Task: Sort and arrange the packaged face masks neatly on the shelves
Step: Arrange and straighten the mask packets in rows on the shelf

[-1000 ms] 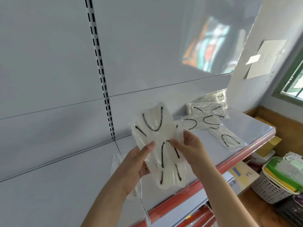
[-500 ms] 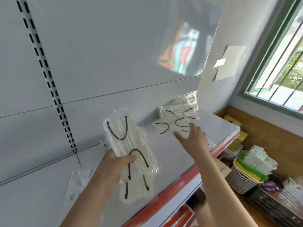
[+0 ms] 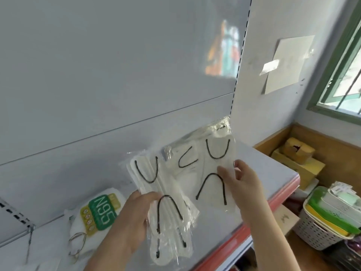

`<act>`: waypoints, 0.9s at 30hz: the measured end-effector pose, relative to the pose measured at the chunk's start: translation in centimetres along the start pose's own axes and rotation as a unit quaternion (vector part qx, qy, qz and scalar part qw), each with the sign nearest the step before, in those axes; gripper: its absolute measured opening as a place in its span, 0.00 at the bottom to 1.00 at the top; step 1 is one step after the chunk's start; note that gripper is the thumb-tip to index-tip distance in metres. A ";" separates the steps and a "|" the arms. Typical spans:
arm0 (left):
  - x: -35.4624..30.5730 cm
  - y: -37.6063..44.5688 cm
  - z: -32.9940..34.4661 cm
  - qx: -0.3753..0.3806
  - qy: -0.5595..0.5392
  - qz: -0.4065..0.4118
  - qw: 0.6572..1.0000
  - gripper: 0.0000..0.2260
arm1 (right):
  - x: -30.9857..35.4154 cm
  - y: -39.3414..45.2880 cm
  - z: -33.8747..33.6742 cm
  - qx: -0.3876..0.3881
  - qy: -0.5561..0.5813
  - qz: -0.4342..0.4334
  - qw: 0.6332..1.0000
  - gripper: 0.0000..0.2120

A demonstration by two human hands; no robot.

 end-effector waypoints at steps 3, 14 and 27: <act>-0.5 0.5 3.4 0.047 -0.028 -0.004 0.998 0.14 | -0.1 -0.5 3.5 0.127 0.037 0.017 0.991 0.07; 2.6 3.0 3.1 -0.058 0.099 0.008 0.993 0.07 | 2.7 6.8 6.1 0.133 -0.248 -0.068 0.957 0.53; 0.8 1.0 -0.5 -0.153 0.070 0.075 0.983 0.08 | 7.4 11.1 5.7 0.042 -0.013 -0.183 0.982 0.03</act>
Point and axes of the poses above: each hand's wrist, its own y-axis towards the middle knuckle, its own z-axis out of the palm, x = y × z, the point moved 6 cm from there along y, towards the middle knuckle, and after that the axes turned 8 degrees about z, right-handed, at the moved point
